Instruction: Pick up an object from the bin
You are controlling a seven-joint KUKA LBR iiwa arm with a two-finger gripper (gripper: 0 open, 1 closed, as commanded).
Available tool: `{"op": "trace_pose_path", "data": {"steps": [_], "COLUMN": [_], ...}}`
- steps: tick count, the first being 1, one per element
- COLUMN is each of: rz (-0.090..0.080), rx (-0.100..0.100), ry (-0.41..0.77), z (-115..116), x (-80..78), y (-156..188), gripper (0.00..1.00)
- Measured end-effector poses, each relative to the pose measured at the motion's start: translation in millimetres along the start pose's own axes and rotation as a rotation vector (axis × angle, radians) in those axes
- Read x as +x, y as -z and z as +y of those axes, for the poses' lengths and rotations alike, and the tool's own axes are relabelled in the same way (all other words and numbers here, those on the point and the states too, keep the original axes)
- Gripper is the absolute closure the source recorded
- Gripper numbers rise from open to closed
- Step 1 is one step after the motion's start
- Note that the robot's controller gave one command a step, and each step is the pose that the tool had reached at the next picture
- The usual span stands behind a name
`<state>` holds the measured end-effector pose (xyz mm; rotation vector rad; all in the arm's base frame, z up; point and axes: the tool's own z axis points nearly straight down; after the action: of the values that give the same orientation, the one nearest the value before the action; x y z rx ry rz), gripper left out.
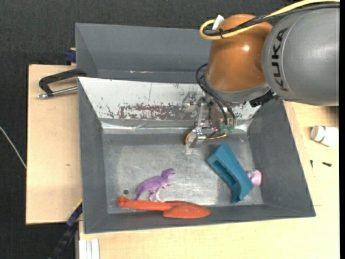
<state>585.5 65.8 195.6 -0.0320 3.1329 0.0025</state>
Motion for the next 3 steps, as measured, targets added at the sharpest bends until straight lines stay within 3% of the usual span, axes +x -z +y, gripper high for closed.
{"op": "trace_pose_path", "data": {"steps": [1, 2, 3], "rz": [0.004, 0.007, 0.007], "rx": [0.000, -0.001, 0.005], "ry": [0.038, 0.102, 0.037], "z": [-3.8, -58.4, -80.5], "x": [20.9, 18.1, 36.3], "y": [-69.0, -66.7, -50.6], "gripper": [0.00, 0.00, 0.00]}}
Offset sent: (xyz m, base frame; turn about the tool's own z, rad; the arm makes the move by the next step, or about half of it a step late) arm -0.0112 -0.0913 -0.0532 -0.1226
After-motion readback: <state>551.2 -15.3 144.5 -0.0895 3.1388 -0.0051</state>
